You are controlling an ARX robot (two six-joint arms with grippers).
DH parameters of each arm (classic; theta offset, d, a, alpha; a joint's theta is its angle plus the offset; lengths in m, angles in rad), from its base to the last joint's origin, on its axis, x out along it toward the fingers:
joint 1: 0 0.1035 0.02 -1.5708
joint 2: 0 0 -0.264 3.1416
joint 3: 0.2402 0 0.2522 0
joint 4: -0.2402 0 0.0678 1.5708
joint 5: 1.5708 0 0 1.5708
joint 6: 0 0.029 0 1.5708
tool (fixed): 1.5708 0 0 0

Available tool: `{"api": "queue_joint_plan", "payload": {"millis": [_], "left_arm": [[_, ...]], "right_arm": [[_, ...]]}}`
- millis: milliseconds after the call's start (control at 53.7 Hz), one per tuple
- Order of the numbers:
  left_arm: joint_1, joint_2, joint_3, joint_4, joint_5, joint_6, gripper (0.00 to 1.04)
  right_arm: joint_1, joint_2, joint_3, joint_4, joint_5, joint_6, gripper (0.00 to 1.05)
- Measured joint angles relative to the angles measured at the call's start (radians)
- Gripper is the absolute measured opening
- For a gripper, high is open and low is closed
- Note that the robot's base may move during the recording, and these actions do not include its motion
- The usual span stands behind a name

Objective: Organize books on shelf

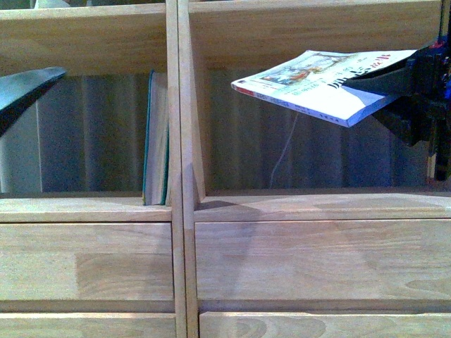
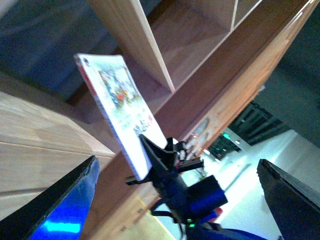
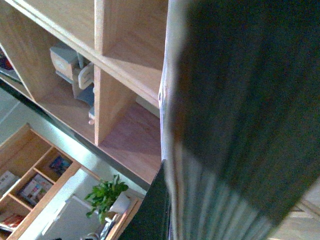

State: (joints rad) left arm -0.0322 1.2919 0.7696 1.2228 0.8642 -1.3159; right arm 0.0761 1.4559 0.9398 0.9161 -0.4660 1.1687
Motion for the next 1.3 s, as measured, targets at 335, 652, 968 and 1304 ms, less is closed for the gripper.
{"api": "queue_joint_plan", "payload": {"millis": [335,652,968,1304], "left_arm": [[-0.213,0.178,0.13,-0.07,-0.109,0.009,0.98],[-0.267,0.236,0.179,-0.023,-0.171,0.022,0.98],[-0.341,0.261,0.239,-0.036,-0.211,0.061,0.98],[-0.393,0.279,0.278,-0.131,-0.271,0.15,0.74]], "right_arm": [[0.07,-0.089,-0.083,0.073,-0.034,0.021,0.07],[0.167,-0.18,-0.138,0.072,-0.047,0.025,0.07],[0.183,-0.18,-0.155,0.08,-0.041,0.037,0.07],[0.184,-0.213,-0.197,0.085,-0.07,0.042,0.07]]}}
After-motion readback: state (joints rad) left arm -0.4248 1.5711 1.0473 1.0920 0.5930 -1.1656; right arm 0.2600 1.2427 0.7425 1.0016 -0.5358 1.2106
